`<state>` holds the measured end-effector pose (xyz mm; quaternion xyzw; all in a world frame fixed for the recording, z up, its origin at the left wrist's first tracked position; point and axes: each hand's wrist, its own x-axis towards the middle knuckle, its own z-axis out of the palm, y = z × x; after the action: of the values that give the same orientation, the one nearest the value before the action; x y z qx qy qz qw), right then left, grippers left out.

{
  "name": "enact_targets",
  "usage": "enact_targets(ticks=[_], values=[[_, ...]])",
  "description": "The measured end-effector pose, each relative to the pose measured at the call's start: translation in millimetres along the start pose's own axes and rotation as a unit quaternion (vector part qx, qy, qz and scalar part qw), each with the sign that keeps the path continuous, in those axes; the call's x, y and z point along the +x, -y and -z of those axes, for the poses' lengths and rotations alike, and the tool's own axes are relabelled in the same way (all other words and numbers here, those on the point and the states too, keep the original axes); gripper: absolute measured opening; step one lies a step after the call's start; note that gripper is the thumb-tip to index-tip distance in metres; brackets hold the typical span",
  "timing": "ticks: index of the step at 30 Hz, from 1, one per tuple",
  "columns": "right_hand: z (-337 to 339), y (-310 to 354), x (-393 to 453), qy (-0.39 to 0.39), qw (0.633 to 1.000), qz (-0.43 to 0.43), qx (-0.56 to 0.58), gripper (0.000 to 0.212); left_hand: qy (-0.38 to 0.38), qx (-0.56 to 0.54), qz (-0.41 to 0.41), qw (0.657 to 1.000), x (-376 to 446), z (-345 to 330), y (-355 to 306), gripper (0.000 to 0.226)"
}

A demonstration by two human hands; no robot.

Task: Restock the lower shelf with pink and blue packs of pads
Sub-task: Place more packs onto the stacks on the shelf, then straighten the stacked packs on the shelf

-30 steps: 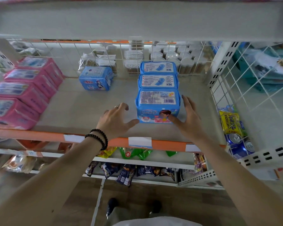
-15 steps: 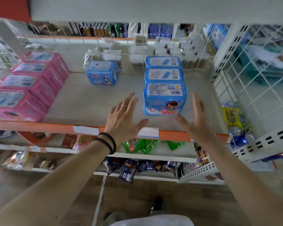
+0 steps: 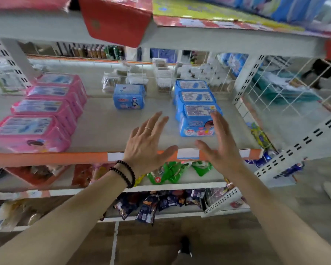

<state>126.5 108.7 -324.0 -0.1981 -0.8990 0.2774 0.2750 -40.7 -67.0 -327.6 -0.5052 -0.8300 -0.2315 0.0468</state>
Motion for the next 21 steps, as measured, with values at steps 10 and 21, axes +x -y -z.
enact_targets(ticks=[10,21], values=[[70.7,77.9,-30.6,-0.089,0.995,0.003,-0.047,0.079,-0.086,-0.063,-0.126,0.986,0.6,47.1,-58.1,0.081],[146.6,117.6,-7.0,-0.198,0.974,0.106,-0.033,0.065,-0.247,-0.06,-0.21,0.944,21.3,133.8,-134.5,0.062]])
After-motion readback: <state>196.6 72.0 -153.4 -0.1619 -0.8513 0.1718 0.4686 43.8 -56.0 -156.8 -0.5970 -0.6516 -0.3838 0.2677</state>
